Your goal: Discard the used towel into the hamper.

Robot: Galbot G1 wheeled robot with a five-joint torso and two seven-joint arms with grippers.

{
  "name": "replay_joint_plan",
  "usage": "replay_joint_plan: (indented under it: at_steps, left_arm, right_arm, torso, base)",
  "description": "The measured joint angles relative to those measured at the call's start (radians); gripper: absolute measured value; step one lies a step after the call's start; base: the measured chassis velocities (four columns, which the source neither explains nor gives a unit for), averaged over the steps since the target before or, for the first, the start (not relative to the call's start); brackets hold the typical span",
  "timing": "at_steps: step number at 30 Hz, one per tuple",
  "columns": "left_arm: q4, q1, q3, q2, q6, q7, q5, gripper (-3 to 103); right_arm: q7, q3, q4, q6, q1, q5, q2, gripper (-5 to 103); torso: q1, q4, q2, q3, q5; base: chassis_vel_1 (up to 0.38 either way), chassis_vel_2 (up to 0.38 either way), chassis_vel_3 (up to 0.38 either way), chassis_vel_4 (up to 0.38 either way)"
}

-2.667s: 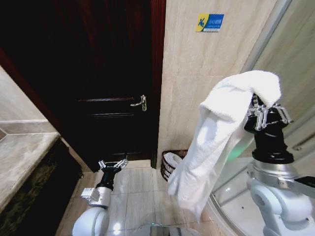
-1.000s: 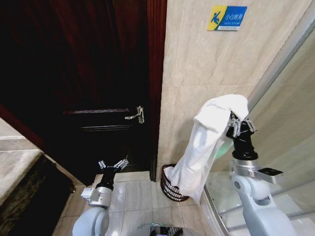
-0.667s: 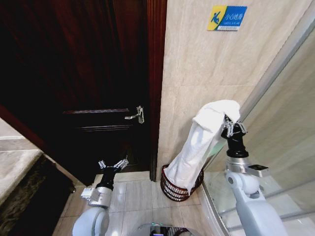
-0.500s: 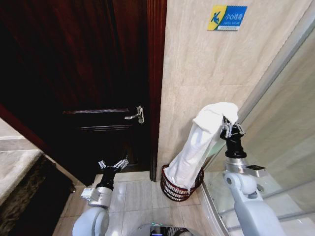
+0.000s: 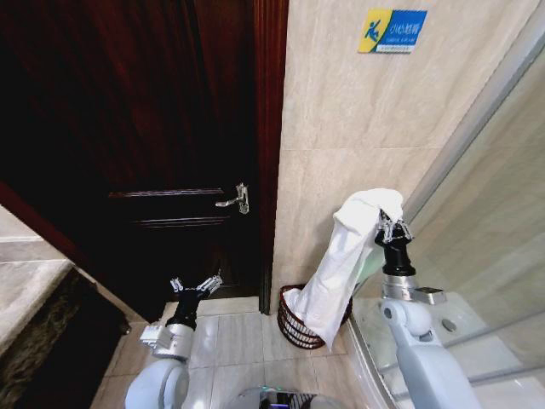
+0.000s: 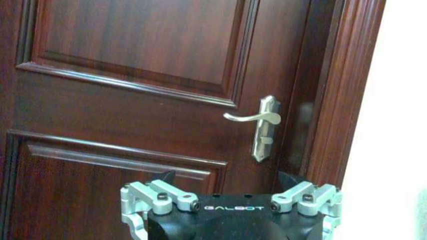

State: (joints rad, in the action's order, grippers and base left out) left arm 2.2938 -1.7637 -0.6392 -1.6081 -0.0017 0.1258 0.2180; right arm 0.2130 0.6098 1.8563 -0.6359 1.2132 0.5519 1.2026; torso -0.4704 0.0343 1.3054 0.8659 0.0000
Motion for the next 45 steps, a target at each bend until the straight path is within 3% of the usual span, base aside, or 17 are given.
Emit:
replay_joint_plan:
  at_steps: [20,32,45]
  left_arm:
    - [0.0,0.0,0.0,0.0,0.0,0.0,0.0,100]
    - [0.0,0.0,0.0,0.0,0.0,0.0,0.0,100]
    - [0.0,0.0,0.0,0.0,0.0,0.0,0.0,100]
  right_arm:
    - [-0.009,-0.023,-0.281,-0.003,-0.205,0.005,-0.006,7]
    - [-0.031,-0.035,-0.311,0.023,-0.286,0.005,-0.016,7]
    - [-0.039,-0.03,-0.226,0.029,-0.227,-0.001,0.01,7]
  torso:
    - [0.0,0.0,0.0,0.0,0.0]
    - [0.0,-0.0001,0.0,0.0,0.0]
    - [0.0,0.0002,0.0,0.0,0.0]
  base:
    - [0.0,0.0,0.0,0.0]
    - [0.0,0.0,0.0,0.0]
    - [0.0,0.0,0.0,0.0]
